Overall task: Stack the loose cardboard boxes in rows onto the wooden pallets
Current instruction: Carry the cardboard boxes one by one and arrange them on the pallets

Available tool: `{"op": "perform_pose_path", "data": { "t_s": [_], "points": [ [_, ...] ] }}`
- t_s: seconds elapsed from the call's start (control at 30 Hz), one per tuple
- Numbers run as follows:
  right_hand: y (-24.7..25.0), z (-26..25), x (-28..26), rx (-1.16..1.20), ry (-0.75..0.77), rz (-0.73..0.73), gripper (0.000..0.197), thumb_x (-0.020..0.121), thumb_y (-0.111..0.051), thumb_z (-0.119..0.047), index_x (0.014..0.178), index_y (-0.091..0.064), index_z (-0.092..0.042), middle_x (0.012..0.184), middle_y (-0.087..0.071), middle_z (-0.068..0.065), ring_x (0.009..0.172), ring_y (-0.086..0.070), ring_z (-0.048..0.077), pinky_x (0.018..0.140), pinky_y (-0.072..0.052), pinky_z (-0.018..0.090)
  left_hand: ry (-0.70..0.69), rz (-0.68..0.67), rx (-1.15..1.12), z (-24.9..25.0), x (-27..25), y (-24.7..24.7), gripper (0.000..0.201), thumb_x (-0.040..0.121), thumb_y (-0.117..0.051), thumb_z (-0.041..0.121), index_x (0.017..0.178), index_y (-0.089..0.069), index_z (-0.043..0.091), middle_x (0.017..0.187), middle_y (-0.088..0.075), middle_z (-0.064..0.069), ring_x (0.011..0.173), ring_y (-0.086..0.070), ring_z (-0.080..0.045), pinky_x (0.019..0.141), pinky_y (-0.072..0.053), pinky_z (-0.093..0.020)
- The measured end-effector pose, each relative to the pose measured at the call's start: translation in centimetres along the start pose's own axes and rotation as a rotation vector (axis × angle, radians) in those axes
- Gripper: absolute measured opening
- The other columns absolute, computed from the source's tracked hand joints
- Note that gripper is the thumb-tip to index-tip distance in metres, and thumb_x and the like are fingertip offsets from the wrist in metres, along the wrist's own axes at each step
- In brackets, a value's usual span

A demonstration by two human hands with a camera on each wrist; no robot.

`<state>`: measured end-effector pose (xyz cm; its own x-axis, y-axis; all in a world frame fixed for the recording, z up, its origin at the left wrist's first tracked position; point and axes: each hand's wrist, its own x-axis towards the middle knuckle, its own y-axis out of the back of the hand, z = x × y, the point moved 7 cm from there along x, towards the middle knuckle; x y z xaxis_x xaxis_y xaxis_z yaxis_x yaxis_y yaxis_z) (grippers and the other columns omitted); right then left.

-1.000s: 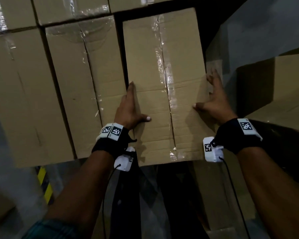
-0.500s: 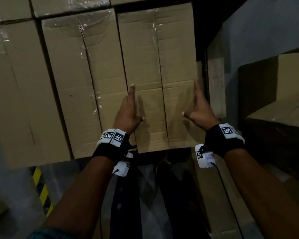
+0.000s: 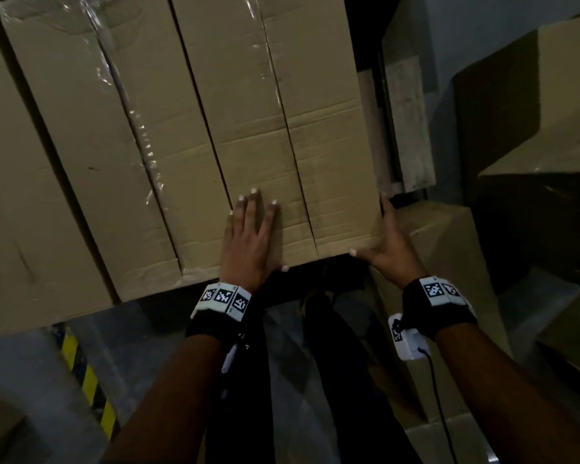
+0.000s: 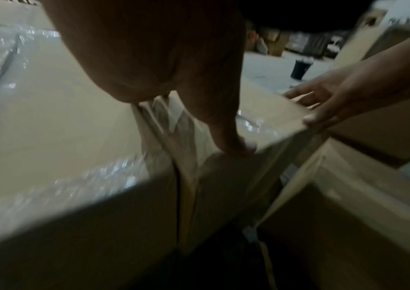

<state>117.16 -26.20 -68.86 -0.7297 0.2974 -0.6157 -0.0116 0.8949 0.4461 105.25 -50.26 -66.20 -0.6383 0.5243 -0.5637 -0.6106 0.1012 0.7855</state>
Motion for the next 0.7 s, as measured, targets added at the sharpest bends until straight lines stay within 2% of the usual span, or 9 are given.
{"op": "perform_pose_path", "data": {
  "t_s": [0.13, 0.23, 0.27, 0.4, 0.47, 0.53, 0.57, 0.63, 0.7],
  "points": [
    [-1.5, 1.9, -1.7, 0.040, 0.015, -0.024, 0.123, 0.066, -0.089, -0.014, 0.157, -0.005, -0.018, 0.161, -0.020, 0.004, 0.145, -0.023, 0.014, 0.119, -0.024, 0.037, -0.041, 0.003, 0.033, -1.1, -0.6, -1.4, 0.136, 0.051, -0.077, 0.074, 0.156, -0.009, 0.024, 0.163, 0.008, -0.014, 0.149, 0.010, -0.035, 0.118, 0.006, -0.047],
    [-1.3, 1.1, -1.8, 0.118, 0.025, 0.076, 0.111, 0.070, -0.083, -0.002, 0.156, -0.015, -0.019, 0.154, -0.035, 0.004, 0.138, -0.036, 0.015, 0.114, -0.033, 0.032, -0.086, -0.032, 0.080, -1.7, -0.5, -1.7, 0.144, 0.044, -0.085, 0.065, 0.156, -0.002, 0.028, 0.162, 0.013, -0.013, 0.149, 0.014, -0.034, 0.116, 0.020, -0.039],
    [-1.2, 0.7, -1.6, 0.127, 0.034, 0.106, 0.108, 0.071, -0.082, 0.000, 0.155, -0.018, -0.021, 0.150, -0.041, 0.005, 0.136, -0.041, 0.017, 0.112, -0.036, 0.033, -0.097, -0.025, 0.094, -1.8, -0.6, -1.5, 0.144, 0.044, -0.087, 0.060, 0.156, -0.002, 0.028, 0.163, 0.012, -0.013, 0.149, 0.013, -0.033, 0.115, 0.021, -0.037],
    [-1.2, 0.0, -0.6, 0.192, 0.011, 0.136, 0.103, 0.071, -0.080, 0.003, 0.153, -0.025, -0.027, 0.143, -0.048, 0.004, 0.131, -0.046, 0.017, 0.110, -0.041, 0.039, -0.108, 0.048, 0.090, -1.8, -0.6, -0.9, 0.131, 0.052, -0.086, 0.047, 0.156, -0.010, 0.025, 0.164, 0.004, -0.012, 0.150, 0.004, -0.032, 0.120, 0.000, -0.043],
    [-1.3, -0.4, -0.4, 0.217, 0.010, 0.140, 0.101, 0.072, -0.077, 0.006, 0.153, -0.025, -0.024, 0.143, -0.047, 0.004, 0.131, -0.046, 0.017, 0.109, -0.040, 0.033, -0.095, 0.074, 0.084, -1.6, -0.6, -0.8, 0.130, 0.052, -0.087, 0.042, 0.156, -0.011, 0.025, 0.164, 0.002, -0.012, 0.151, 0.001, -0.032, 0.120, -0.008, -0.045],
    [-1.4, -0.7, -0.2, 0.213, 0.011, 0.140, 0.099, 0.073, -0.075, 0.008, 0.153, -0.024, -0.020, 0.144, -0.046, 0.006, 0.131, -0.046, 0.018, 0.106, -0.037, 0.022, -0.082, 0.082, 0.071, -1.6, -0.5, -0.8, 0.131, 0.051, -0.089, 0.037, 0.156, -0.011, 0.024, 0.164, 0.001, -0.012, 0.150, 0.000, -0.032, 0.120, -0.009, -0.046],
    [-1.4, -0.8, -0.1, 0.204, 0.010, 0.141, 0.098, 0.074, -0.075, 0.007, 0.153, -0.024, -0.018, 0.144, -0.046, 0.007, 0.131, -0.045, 0.018, 0.105, -0.036, 0.020, -0.078, 0.083, 0.066, -1.5, -0.6, -0.9, 0.131, 0.052, -0.089, 0.034, 0.156, -0.011, 0.023, 0.163, 0.000, -0.013, 0.150, -0.001, -0.032, 0.120, -0.009, -0.046],
    [-1.6, -0.7, 0.3, 0.200, 0.003, 0.141, 0.099, 0.073, -0.076, 0.006, 0.154, -0.023, -0.017, 0.145, -0.044, 0.007, 0.132, -0.044, 0.017, 0.109, -0.036, 0.026, -0.076, 0.089, 0.050, -1.6, -0.6, -0.9, 0.130, 0.053, -0.090, 0.026, 0.156, -0.011, 0.022, 0.163, 0.000, -0.014, 0.150, -0.001, -0.033, 0.120, -0.011, -0.047],
    [-1.6, -0.6, 0.6, 0.192, 0.003, 0.137, 0.100, 0.072, -0.076, 0.004, 0.154, -0.023, -0.019, 0.146, -0.044, 0.007, 0.133, -0.044, 0.018, 0.113, -0.037, 0.038, -0.078, 0.092, 0.036, -1.6, -0.5, -1.0, 0.127, 0.055, -0.087, 0.016, 0.156, -0.010, 0.021, 0.163, 0.001, -0.014, 0.150, -0.001, -0.033, 0.120, -0.012, -0.047]
  ]
}}
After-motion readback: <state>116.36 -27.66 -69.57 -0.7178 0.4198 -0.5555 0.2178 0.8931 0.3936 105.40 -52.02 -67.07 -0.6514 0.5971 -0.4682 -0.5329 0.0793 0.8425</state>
